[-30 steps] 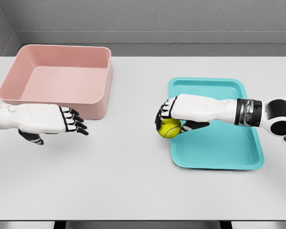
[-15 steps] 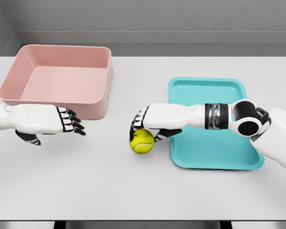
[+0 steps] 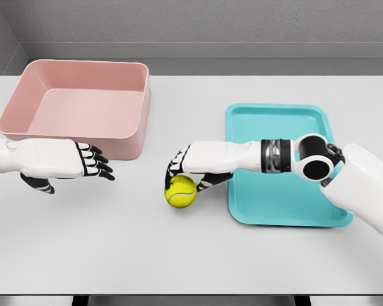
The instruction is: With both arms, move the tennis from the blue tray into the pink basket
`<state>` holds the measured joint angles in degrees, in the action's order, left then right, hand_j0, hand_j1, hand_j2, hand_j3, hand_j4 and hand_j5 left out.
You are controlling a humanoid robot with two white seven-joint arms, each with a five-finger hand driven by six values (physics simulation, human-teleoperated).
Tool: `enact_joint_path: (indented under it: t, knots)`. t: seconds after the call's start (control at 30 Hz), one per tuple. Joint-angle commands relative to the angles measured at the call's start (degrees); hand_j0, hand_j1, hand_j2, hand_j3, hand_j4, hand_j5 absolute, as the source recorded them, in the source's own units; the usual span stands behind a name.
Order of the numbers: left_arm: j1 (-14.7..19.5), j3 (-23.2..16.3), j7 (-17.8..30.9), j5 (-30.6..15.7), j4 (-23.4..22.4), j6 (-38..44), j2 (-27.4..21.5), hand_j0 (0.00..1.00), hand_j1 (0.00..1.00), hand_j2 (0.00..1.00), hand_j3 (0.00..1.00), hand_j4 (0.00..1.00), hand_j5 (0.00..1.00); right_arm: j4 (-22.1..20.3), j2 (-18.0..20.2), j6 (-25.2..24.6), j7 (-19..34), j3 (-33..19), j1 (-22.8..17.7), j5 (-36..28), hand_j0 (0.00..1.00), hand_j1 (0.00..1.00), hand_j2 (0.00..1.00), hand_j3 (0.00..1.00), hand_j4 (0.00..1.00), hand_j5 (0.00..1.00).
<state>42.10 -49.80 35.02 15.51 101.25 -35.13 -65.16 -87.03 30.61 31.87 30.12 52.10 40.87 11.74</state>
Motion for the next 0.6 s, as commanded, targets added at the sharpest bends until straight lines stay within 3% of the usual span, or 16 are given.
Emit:
enact_joint_path:
  t: [0.0,0.13,0.27,0.57]
  knots:
    - [0.0,0.1,0.0,-0.5,0.0,0.1,-0.1,1.0,1.0,1.0,1.0,1.0,1.0,0.5,-0.5,-0.1,0.1,0.0,0.0,-0.4,0.57,0.57,0.57,0.57,0.57,0.57]
    - [0.0,0.1,0.0,-0.7,0.0,0.1,0.3,1.0,1.0,1.0,1.0,1.0,1.0,2.6,-1.6,-0.1,0.3,0.1,0.2,0.2,0.57,0.57,0.57,0.57,0.57,0.57]
    - [-0.8,0.0,-8.5,-0.9,0.1,0.1,0.9,1.0,1.0,1.0,1.0,1.0,1.0,3.9,-2.1,-0.1,0.3,0.0,0.4,0.2,0.57,0.57,0.57,0.57,0.57,0.57]
    - [-0.8,-0.1,-8.5,-0.9,0.0,0.1,1.3,1.0,1.0,1.0,1.0,1.0,1.0,5.0,-3.9,-0.2,0.3,1.2,0.9,0.3,0.57,0.57,0.57,0.57,0.57,0.57]
